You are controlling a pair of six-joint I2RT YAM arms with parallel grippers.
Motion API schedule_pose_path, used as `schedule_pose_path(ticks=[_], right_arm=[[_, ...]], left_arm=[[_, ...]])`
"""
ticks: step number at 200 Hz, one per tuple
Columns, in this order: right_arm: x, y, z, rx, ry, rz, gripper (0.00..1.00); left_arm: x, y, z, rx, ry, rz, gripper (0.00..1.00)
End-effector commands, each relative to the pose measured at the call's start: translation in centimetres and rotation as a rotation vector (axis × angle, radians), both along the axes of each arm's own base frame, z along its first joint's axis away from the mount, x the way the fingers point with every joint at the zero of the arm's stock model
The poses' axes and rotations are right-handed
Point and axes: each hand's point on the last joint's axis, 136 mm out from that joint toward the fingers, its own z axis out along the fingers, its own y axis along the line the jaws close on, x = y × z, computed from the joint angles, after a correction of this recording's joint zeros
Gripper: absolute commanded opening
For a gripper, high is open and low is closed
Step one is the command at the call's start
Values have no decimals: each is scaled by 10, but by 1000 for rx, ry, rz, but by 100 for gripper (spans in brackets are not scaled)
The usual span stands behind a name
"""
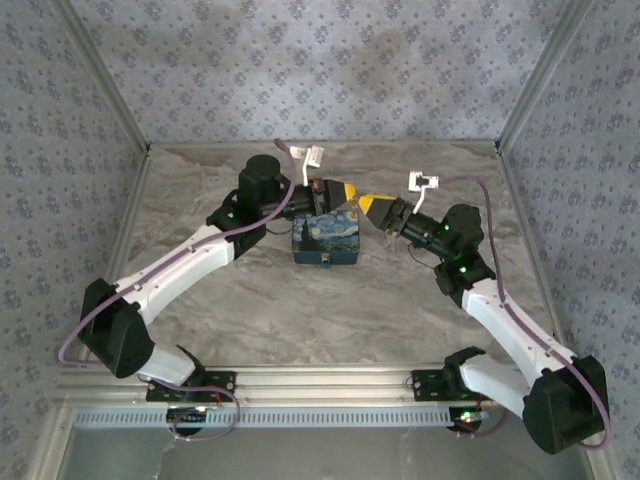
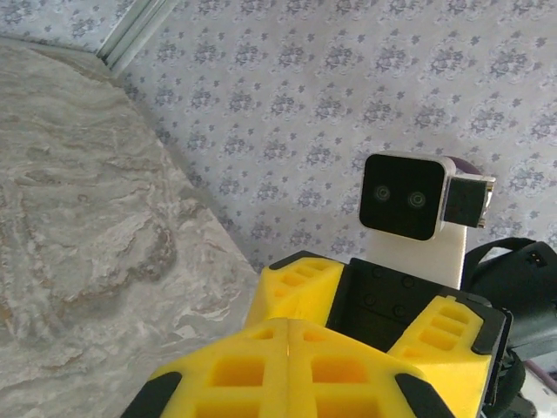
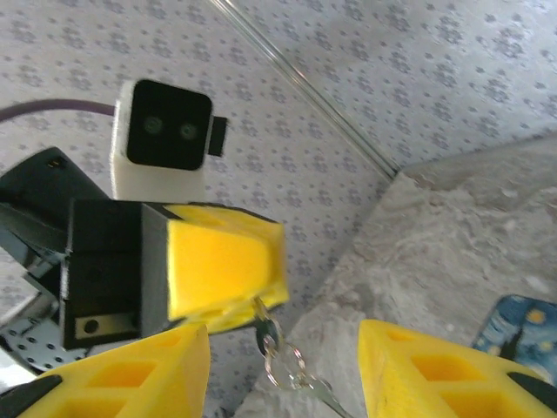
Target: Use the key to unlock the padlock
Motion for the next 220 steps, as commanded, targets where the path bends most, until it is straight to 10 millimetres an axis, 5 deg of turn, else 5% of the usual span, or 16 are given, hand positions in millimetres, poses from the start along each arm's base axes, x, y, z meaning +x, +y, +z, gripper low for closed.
schedule_pose_path(ticks=[1,96,135,159,180,220], right_arm=[[-6,7,15,44,-40,44,44],[-8,13,9,33,-26,61,29],[-6,11,7,33,-23,51,12],[-4,9,4,29,-13,37,13],[-3,6,3,31,-5,26,30],[-4,6,6,34,-15,28,24]], left_arm=[[-15,-2,30,-72,-64,-38,0],[-16,-2,35,-98,-62,-28,0],[-16,-1,37,-102,-66,-18,0],[-15,2,38,-103,-74,-6,0],[-15,2,38,-102,-74,-4,0],[-14,2,39,-105,-73,-2,0]])
